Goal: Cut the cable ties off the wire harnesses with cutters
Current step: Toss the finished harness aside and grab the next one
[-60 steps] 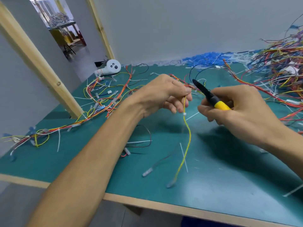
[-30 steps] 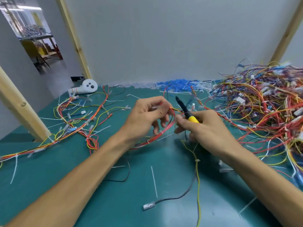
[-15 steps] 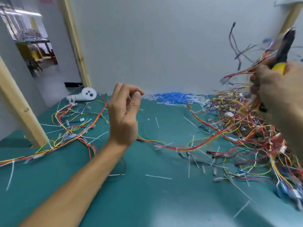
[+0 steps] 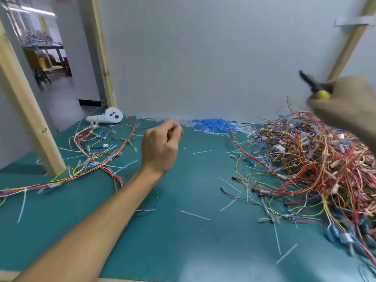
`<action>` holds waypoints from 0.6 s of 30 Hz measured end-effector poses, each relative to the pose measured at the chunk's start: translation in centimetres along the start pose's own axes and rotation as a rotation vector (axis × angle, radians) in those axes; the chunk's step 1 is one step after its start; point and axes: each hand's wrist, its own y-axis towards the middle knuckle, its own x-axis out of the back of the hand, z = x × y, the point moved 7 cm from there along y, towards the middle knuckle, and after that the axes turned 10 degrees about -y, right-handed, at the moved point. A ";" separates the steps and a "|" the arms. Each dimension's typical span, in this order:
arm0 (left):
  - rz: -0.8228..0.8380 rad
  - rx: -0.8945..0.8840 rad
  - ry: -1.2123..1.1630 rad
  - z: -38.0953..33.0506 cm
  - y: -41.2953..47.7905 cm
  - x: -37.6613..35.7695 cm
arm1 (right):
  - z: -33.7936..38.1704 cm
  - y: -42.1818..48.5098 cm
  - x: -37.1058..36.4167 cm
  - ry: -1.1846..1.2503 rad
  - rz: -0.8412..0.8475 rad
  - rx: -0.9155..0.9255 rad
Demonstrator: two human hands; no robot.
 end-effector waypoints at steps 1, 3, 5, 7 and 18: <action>-0.013 -0.003 0.012 -0.2 0.1 0.2 | 1.3 -1.1 -1.1 0.025 0.076 0.057; -0.051 -0.017 0.033 -0.5 0.4 0.8 | 4.8 -5.3 -5.1 0.259 0.383 0.178; -0.100 -0.031 0.046 -0.7 0.7 1.6 | 8.3 -9.2 -7.9 0.626 0.664 0.160; -0.142 -0.061 0.049 -1.1 0.6 2.1 | 11.2 -12.4 -10.4 0.811 0.840 0.143; -0.368 -0.182 -0.427 -1.7 0.7 4.9 | 20.4 -23.7 -20.2 0.991 1.612 -0.088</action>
